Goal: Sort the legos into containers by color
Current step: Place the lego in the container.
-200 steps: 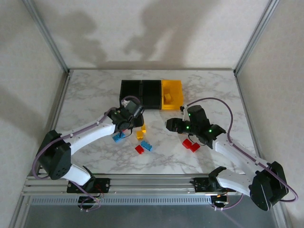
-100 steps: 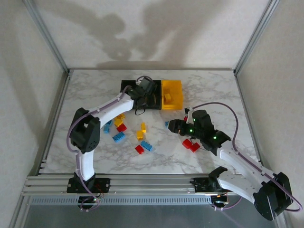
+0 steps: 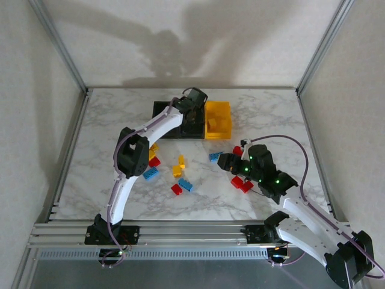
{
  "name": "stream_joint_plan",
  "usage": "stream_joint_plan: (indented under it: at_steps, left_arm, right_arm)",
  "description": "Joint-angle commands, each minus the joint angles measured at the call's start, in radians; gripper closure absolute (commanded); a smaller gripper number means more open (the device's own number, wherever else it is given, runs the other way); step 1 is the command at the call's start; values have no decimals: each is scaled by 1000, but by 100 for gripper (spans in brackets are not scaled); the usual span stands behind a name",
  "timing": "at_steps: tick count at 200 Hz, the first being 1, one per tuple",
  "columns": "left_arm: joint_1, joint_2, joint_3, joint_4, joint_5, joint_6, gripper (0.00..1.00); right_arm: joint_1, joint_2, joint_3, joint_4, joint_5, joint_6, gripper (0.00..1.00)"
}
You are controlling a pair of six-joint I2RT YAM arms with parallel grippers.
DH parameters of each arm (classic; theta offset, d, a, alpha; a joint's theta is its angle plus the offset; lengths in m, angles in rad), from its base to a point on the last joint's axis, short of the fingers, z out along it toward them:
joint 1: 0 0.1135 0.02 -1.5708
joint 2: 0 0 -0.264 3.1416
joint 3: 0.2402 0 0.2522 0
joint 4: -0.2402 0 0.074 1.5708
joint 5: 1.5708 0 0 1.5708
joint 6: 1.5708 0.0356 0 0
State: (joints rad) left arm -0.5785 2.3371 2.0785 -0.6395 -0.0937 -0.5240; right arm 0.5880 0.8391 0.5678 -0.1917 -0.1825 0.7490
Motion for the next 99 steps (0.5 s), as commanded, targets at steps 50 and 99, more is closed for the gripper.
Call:
stream_joint_plan:
  at_steps: [50,99]
  left_arm:
    - [8,44,27,-62,-40,0,62]
    - [8,36,9,-50,-37,-3,51]
  right_arm:
    - [8,-8,-4,-11,27,10,40]
    - [7,-1,1,-10,28,10,40]
